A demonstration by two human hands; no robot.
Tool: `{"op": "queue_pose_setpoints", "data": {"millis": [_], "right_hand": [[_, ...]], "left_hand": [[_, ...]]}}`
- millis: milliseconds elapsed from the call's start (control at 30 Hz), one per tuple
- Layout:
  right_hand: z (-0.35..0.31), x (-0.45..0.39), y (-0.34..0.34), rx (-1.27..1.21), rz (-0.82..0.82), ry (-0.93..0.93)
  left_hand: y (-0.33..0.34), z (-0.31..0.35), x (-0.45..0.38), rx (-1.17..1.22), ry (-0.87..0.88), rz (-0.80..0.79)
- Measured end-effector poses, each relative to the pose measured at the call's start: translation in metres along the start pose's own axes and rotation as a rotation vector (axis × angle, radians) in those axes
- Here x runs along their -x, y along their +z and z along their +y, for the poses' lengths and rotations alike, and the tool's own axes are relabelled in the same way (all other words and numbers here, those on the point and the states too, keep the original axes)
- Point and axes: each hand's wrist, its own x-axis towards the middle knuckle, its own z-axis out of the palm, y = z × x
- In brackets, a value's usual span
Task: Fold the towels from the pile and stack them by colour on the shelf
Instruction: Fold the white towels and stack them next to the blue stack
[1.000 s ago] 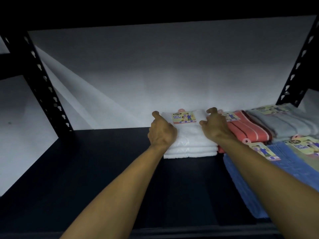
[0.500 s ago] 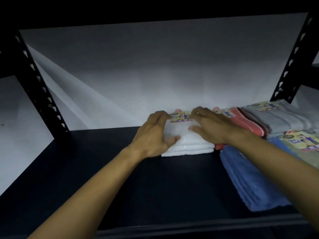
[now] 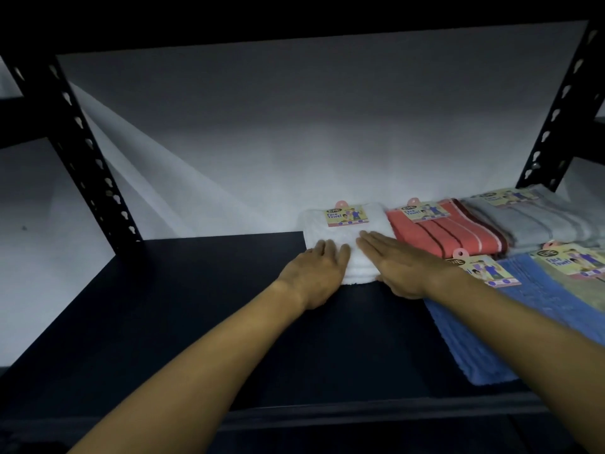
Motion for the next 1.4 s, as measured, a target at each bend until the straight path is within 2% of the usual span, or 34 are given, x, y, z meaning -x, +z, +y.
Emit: {"op": "queue_pose_setpoints", "data": {"millis": [133, 400, 767, 867, 967, 1067, 1267, 1333, 1400], "right_hand": [[-0.002, 0.0, 0.002, 0.034, 0.005, -0.01], [-0.026, 0.007, -0.005, -0.07, 0.058, -0.049], [-0.135, 0.006, -0.001, -0.218, 0.277, -0.257], [-0.165, -0.004, 0.0, -0.243, 0.309, -0.32], [-0.195, -0.016, 0.0, -0.285, 0.355, -0.373], [-0.22, -0.027, 0.001, -0.277, 0.396, -0.392], [-0.255, -0.036, -0.01, -0.335, 0.366, -0.42], [-0.254, -0.036, -0.014, -0.485, 0.344, -0.429], [-0.251, -0.035, -0.021, -0.872, 0.439, -0.351]], "left_hand": [[0.003, 0.003, -0.002, -0.036, -0.023, 0.036], [0.009, -0.01, 0.022, 0.038, -0.048, 0.031], [0.026, -0.056, 0.145, 0.116, -0.155, 0.012], [0.032, -0.07, 0.18, 0.149, -0.202, 0.044], [0.042, -0.085, 0.209, 0.094, -0.244, 0.167], [0.05, -0.1, 0.23, 0.048, -0.301, 0.162], [0.058, -0.119, 0.252, 0.054, -0.358, 0.176], [0.06, -0.122, 0.256, 0.094, -0.366, 0.129], [0.059, -0.123, 0.258, 0.156, -0.36, 0.137]]}}
